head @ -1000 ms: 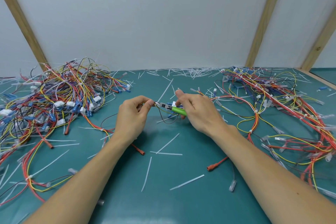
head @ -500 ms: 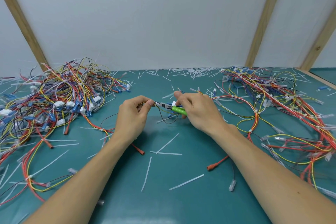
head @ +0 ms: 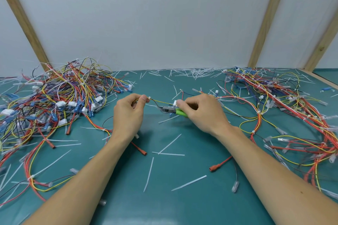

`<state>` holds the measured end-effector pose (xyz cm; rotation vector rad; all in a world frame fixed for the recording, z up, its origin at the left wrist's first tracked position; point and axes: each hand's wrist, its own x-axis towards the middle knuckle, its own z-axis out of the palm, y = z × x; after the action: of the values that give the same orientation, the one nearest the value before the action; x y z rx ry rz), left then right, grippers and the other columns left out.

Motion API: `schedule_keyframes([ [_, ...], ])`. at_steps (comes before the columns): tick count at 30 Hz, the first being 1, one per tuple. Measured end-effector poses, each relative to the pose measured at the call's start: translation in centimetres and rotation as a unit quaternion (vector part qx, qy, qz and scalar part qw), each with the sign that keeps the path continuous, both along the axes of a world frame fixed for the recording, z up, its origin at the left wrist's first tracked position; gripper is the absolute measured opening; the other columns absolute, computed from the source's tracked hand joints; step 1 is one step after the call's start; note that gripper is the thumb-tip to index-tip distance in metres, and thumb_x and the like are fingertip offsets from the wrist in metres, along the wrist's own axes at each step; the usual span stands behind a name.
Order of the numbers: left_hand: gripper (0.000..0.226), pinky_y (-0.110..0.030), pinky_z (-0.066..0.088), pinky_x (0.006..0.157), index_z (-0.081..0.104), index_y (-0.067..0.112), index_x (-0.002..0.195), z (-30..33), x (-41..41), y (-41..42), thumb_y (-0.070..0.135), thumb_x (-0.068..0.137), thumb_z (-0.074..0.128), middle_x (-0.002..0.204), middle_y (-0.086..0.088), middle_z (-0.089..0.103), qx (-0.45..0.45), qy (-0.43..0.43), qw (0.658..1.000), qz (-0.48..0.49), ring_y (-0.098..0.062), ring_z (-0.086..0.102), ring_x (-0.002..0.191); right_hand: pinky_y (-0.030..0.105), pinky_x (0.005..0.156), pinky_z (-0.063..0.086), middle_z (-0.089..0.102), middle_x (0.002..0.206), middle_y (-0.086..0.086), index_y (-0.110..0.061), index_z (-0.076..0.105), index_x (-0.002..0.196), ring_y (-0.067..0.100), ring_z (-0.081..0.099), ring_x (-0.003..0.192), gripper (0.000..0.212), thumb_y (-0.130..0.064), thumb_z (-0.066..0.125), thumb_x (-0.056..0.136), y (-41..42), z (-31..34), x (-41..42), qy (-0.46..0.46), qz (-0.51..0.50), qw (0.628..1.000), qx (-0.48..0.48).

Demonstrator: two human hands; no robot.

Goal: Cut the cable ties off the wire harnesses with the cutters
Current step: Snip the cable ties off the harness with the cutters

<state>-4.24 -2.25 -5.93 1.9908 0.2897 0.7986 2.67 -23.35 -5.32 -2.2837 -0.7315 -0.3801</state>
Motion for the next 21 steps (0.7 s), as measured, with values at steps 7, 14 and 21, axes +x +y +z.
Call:
schedule_keyframes([
  [7,0.027,-0.03,0.027,0.056,0.07,0.02,0.08,-0.3,0.2,0.8,0.039,0.097,0.06,0.054,0.007,0.042,-0.019,0.008,0.999,0.034,-0.015,0.033,0.052,0.035,0.053,0.033,0.037,0.06,0.007,-0.013,0.043,0.06,0.017,0.027,0.058,0.038,-0.038,0.06,0.084,0.9,0.0,-1.2,0.0,0.128,0.987,-0.098],
  [14,0.025,-0.03,0.027,0.056,0.071,0.02,0.081,-0.2,0.2,0.8,0.041,0.094,0.066,0.056,0.005,0.04,-0.032,0.009,0.999,0.042,-0.013,0.032,0.052,0.035,0.058,0.047,0.058,0.061,0.006,-0.021,0.078,0.079,0.022,0.044,0.06,0.031,-0.045,0.06,0.083,0.8,-0.5,-1.0,0.021,0.129,0.987,-0.093],
  [21,0.022,-0.019,0.025,0.04,0.076,0.018,0.098,1.8,-0.1,0.3,0.027,0.099,0.056,0.061,0.011,0.039,-0.343,0.03,0.928,-0.143,-0.007,0.028,0.044,0.031,0.068,0.053,0.074,0.076,-0.011,-0.021,0.077,0.079,0.01,0.066,0.069,0.02,-0.025,0.059,0.086,0.9,0.6,-1.1,-0.061,-0.038,0.99,0.121],
])
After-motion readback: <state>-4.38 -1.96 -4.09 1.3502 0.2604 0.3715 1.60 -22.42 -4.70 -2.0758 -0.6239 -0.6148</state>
